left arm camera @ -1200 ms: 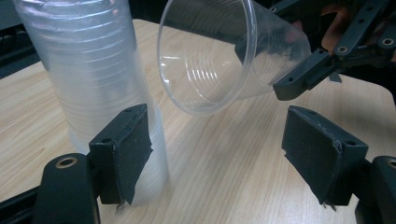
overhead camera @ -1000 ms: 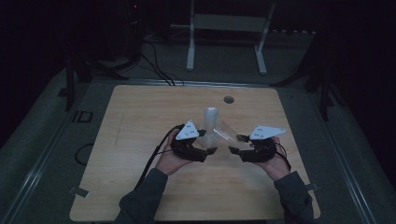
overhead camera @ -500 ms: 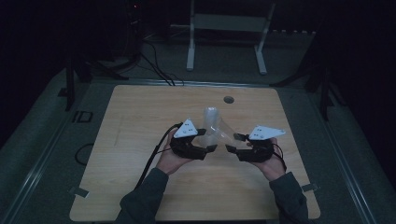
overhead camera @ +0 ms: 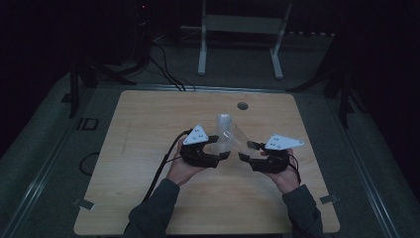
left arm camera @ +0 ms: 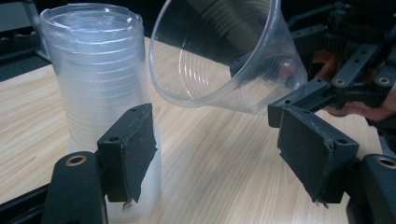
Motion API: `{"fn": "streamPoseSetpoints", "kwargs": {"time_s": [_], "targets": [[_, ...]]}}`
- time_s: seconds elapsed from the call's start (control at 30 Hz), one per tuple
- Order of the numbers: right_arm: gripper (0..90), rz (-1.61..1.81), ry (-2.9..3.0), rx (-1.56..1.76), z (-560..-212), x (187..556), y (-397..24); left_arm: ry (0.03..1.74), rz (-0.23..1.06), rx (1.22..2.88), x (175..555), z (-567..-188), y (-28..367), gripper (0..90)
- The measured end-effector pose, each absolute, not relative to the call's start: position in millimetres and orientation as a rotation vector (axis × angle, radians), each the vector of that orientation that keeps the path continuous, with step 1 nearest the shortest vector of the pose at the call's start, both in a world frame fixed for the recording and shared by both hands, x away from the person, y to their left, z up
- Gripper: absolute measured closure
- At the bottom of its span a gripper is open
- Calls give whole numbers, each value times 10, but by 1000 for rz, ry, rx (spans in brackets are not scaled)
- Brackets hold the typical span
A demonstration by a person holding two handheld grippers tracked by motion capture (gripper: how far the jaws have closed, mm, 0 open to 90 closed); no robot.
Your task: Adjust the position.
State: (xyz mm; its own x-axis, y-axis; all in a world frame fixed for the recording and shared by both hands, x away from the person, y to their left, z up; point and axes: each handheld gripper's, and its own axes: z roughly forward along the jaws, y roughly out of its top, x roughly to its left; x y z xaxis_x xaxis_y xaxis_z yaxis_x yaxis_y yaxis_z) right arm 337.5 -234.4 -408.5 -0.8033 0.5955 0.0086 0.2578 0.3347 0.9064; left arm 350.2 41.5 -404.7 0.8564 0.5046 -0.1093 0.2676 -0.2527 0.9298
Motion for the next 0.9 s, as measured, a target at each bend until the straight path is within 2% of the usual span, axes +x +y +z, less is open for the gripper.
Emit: {"fn": "streamPoseSetpoints", "kwargs": {"time_s": [0.9], "targets": [[421,1502,2125,849,-4197,3336,-2301,645,214,1771,3531,-4019,286,261]]}}
